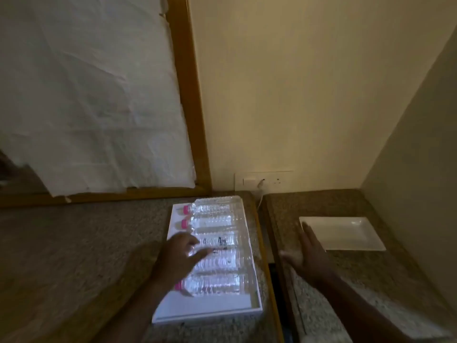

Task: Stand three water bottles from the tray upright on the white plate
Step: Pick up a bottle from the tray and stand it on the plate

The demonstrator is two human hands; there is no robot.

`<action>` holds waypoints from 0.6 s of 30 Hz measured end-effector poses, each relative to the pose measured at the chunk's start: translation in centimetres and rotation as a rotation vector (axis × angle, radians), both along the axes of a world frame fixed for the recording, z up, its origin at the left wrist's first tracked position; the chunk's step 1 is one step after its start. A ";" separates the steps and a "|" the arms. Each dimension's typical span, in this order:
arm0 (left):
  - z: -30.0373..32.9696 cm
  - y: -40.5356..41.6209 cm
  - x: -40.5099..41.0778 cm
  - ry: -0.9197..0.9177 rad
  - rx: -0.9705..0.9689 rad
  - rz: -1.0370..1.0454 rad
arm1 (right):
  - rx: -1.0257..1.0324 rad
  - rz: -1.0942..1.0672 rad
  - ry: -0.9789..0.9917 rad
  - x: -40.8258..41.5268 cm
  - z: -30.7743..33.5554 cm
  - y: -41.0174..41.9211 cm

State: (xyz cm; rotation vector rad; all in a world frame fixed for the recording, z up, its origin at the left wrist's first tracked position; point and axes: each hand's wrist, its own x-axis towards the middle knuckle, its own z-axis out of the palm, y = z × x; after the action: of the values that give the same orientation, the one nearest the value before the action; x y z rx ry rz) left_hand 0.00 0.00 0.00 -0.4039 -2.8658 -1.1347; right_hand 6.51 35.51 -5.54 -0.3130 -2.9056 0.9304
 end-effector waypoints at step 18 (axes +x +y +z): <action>-2.2 -1.7 2.7 -0.244 -0.332 -0.203 | 0.366 0.136 -0.425 6.9 -8.8 2.4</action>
State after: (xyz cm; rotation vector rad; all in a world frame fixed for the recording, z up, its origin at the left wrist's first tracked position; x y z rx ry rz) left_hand 2.73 -1.73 -2.17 -0.6205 -3.3049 -0.7722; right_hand 13.36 37.88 -14.31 -0.3204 -3.4391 0.3548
